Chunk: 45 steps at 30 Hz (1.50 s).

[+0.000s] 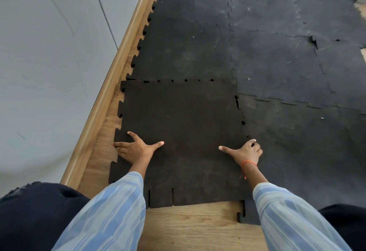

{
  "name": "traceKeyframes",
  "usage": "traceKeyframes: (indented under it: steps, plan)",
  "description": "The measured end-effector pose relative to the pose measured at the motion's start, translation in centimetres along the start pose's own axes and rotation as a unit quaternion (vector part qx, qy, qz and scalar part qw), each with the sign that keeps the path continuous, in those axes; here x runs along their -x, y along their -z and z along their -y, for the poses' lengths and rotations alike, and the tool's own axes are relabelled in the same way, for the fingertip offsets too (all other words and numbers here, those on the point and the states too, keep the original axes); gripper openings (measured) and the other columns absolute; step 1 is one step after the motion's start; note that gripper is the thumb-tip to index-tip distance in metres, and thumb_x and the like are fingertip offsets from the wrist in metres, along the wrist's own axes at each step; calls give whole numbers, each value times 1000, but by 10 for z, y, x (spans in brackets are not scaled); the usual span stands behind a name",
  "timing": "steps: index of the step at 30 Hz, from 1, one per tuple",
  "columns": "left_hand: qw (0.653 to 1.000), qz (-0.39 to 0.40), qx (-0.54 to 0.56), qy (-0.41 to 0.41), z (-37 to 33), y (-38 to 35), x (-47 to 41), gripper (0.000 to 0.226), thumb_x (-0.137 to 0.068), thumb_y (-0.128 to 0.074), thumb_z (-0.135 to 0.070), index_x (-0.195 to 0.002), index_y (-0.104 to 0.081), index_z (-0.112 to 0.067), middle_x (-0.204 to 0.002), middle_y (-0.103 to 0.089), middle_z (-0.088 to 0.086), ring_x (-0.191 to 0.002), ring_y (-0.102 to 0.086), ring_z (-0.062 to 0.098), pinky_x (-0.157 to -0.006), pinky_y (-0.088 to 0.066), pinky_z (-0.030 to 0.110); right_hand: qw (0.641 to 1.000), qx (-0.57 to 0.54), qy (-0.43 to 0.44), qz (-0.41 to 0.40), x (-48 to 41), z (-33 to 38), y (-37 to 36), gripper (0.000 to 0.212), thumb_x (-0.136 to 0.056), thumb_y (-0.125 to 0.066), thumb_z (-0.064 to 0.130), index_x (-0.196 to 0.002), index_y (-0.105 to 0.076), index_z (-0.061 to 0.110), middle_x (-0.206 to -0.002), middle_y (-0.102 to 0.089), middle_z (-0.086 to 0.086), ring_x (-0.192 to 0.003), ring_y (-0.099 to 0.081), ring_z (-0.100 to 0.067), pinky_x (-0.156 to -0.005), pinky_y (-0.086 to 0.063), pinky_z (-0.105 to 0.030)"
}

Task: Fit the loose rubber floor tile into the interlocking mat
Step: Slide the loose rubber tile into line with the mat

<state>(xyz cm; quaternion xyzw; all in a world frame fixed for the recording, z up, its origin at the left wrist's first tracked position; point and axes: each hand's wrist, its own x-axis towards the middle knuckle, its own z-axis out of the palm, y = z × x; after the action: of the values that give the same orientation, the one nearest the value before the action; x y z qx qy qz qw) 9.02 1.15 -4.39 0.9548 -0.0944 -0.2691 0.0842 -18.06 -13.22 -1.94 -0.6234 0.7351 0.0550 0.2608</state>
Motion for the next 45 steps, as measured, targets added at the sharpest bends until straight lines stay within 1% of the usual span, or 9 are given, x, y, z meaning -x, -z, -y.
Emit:
traceKeyframes:
  steps: [4,9,17,22,26,29,33,39,45]
  plan:
    - [1000,6,26,11,-3,10,-1,131,-56,-73,-75,-154,-2,-23,-155,7,34,-145,-3,48,-117,-19,51,998,-59,-13,-14,20,-15,-12,135,-59,-71,72,-148,-5,-4,-153,-19,-24,-140,-17,-39,-116,-19,-44]
    - [996,-7,84,14,1,19,-10,130,-62,-76,-67,-154,5,-24,-156,6,33,-146,1,46,-118,-13,53,994,-101,-29,-29,41,-22,-24,132,-60,-72,69,-149,-6,-2,-153,-20,-21,-140,-18,-37,-115,-22,-44]
    - [998,-14,65,13,-2,16,-17,129,-61,-75,-69,-154,3,-23,-156,6,32,-145,1,47,-117,-11,54,988,-140,-42,-43,56,-24,-29,125,-64,-70,68,-150,-6,3,-154,-19,-19,-142,-17,-36,-115,-25,-48]
    - [1000,-19,11,3,8,15,-24,134,-57,-74,-73,-154,2,-17,-156,3,32,-145,-3,47,-117,-12,54,984,-150,-59,-70,75,-26,-45,124,-64,-72,66,-150,-11,2,-152,-23,-21,-139,-21,-36,-113,-25,-46]
    - [1000,-19,-18,-6,13,14,-21,135,-56,-69,-79,-154,-2,-15,-157,2,31,-145,-5,46,-116,-15,54,983,-163,-50,-65,73,-23,-46,121,-65,-72,64,-150,-12,3,-152,-22,-19,-140,-19,-35,-115,-24,-46]
    - [1000,-16,-24,-10,16,15,-20,137,-55,-68,-81,-154,-1,-13,-157,2,31,-146,-4,46,-116,-16,54,974,-213,-54,-58,63,-17,-43,116,-69,-75,57,-150,-13,1,-152,-20,-18,-141,-14,-35,-117,-20,-44]
    - [999,-12,-35,-10,20,17,-19,139,-54,-67,-82,-153,0,-12,-156,1,33,-146,-4,46,-116,-15,53,962,-256,-67,-64,52,-12,-39,109,-71,-75,54,-149,-19,2,-149,-24,-17,-139,-16,-35,-117,-19,-42]
    - [1000,-4,-23,3,24,16,-14,137,-56,-68,-79,-153,2,-12,-157,3,32,-145,-3,47,-117,-13,53,972,-229,-21,-56,49,-13,-37,108,-72,-73,55,-150,-17,6,-151,-22,-16,-141,-15,-32,-116,-21,-43]
    - [999,-4,-41,5,25,18,-16,136,-56,-67,-80,-153,0,-12,-157,0,31,-146,-4,46,-116,-14,54,981,-182,-19,-58,62,-20,-44,114,-70,-73,58,-150,-13,5,-150,-23,-16,-138,-19,-33,-115,-23,-42]
